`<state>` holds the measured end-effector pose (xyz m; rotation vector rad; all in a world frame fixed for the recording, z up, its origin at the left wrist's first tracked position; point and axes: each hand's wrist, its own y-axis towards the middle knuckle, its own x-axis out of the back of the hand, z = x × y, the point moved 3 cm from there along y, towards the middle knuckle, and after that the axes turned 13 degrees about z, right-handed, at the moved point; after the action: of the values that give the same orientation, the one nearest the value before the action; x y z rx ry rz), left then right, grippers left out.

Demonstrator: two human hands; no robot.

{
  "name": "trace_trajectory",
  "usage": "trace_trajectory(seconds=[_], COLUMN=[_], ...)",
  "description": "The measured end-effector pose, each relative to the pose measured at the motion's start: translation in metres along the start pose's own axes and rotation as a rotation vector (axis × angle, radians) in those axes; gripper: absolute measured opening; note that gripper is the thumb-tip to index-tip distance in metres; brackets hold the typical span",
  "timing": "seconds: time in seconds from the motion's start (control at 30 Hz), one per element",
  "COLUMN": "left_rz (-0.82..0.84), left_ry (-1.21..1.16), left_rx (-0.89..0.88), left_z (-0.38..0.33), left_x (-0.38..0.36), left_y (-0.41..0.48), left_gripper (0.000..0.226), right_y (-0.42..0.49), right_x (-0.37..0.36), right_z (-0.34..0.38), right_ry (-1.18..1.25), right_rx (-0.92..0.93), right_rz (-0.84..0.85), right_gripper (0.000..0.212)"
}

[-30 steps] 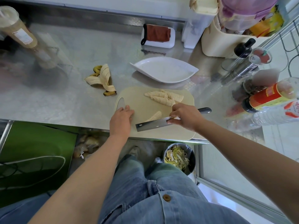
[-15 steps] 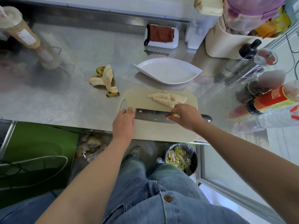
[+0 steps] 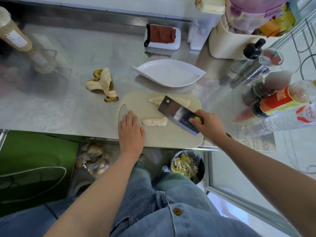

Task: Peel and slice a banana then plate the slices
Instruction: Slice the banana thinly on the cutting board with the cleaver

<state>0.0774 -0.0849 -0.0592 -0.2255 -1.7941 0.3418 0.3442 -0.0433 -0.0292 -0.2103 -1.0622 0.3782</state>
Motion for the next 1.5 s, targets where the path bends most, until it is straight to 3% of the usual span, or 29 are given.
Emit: trace_trajectory(seconds=[0.4, 0.8, 1.03, 1.5], left_rz=[0.159, 0.111, -0.022, -0.019], left_ry=[-0.056, -0.058, -0.06, -0.024], left_rx=[0.001, 0.012, 0.073, 0.115], left_z=[-0.007, -0.008, -0.011, -0.005], left_x=[-0.015, -0.013, 0.002, 0.009], left_y=[-0.003, -0.002, 0.011, 0.026], left_gripper=[0.084, 0.082, 0.062, 0.068], right_y=[0.007, 0.017, 0.018, 0.03], right_x=[-0.003, -0.004, -0.019, -0.033], right_z=[-0.001, -0.001, 0.005, 0.023], right_ry=[-0.014, -0.015, 0.112, 0.205], right_rx=[0.023, 0.024, 0.033, 0.135], right_rz=[0.089, 0.137, 0.178, 0.329], right_gripper=[0.021, 0.021, 0.029, 0.038])
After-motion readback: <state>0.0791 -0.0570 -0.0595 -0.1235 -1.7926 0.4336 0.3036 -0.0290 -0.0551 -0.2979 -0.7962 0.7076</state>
